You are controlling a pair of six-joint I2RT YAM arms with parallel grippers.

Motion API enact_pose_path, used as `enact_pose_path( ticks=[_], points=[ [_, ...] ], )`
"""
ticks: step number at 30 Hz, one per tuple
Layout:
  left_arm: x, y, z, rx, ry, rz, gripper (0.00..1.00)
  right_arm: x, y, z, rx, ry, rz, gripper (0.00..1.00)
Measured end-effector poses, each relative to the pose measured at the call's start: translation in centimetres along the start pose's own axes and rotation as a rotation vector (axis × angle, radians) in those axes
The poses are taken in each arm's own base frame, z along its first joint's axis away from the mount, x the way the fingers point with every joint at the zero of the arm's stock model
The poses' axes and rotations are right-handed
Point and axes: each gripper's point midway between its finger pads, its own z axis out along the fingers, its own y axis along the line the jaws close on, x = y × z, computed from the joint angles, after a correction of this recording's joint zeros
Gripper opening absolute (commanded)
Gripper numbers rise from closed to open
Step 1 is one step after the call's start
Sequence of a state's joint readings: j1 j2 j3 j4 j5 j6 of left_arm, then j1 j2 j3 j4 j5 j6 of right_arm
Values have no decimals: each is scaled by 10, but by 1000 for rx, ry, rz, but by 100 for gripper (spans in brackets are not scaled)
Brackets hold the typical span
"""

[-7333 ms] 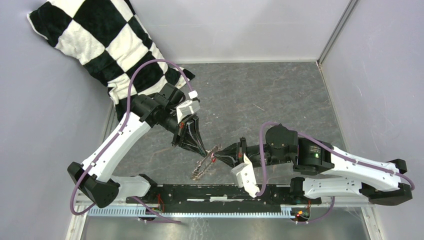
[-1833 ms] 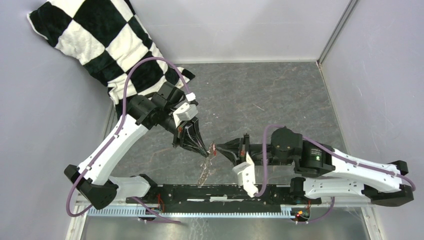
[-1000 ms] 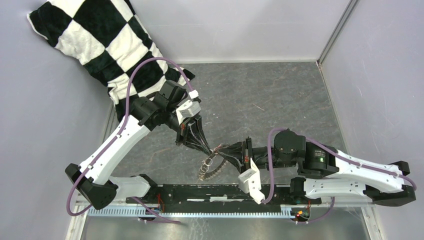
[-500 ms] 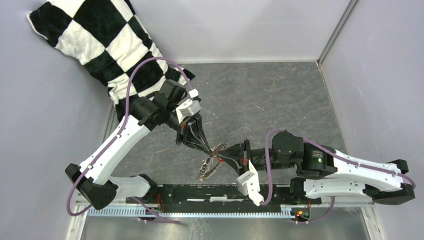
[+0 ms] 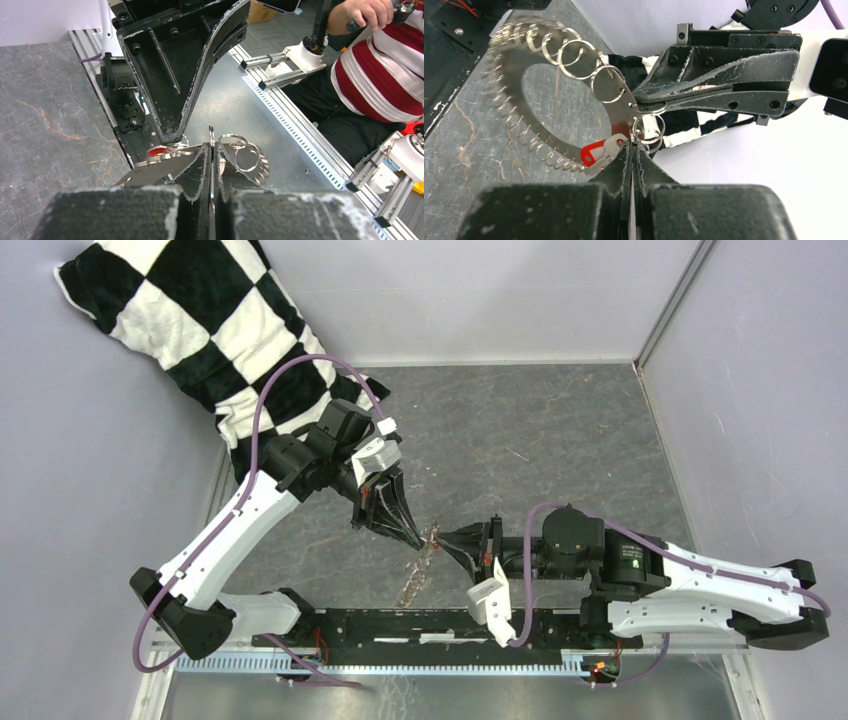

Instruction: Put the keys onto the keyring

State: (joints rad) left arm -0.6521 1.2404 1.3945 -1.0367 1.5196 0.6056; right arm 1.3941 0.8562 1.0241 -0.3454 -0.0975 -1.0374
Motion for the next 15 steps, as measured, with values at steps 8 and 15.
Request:
enact_pose_path(
  ticks=[8, 15],
  points=[
    [1, -1, 0, 2, -2, -8, 2, 5, -12, -2, 65, 29, 0, 1],
    [3, -4, 0, 1, -2, -12, 2, 1, -30, -10, 150, 23, -3, 1]
  ],
)
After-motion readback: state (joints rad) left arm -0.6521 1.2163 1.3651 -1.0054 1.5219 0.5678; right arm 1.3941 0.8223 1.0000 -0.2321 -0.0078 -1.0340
